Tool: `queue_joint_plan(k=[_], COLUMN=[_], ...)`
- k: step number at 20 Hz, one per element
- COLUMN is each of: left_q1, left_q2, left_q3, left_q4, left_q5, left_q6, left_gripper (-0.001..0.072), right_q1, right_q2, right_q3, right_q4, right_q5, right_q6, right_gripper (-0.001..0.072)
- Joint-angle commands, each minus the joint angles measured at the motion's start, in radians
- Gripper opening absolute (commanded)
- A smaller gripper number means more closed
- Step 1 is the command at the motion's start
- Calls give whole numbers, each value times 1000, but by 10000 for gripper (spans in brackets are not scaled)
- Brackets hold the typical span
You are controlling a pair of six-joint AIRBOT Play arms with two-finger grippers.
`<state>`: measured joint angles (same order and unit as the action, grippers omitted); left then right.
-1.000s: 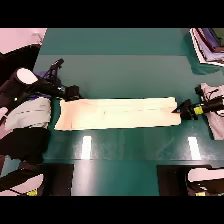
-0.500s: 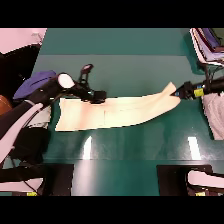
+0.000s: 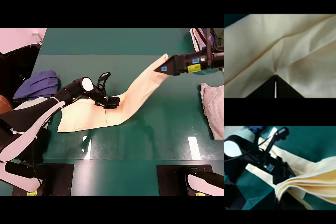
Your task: Fold the shirts.
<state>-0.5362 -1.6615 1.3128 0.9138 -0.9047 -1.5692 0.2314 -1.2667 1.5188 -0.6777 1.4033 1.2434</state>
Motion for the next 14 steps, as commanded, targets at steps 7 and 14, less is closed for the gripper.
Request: queue_joint_plan(k=[7,14], left_q1=[204,602], left_q2=[181,563], left_q3=[6,6], left_q4=[117,409], left_q5=[-66,-150], left_q6=[-1,6], left_gripper=[24,25], right_q1=[288,640], right_q2=[-56,-363], right_q3=[45,181], right_q4=[62,123], right_q5=[-180,-342], right_q6=[-3,-120], right_gripper=[14,16])
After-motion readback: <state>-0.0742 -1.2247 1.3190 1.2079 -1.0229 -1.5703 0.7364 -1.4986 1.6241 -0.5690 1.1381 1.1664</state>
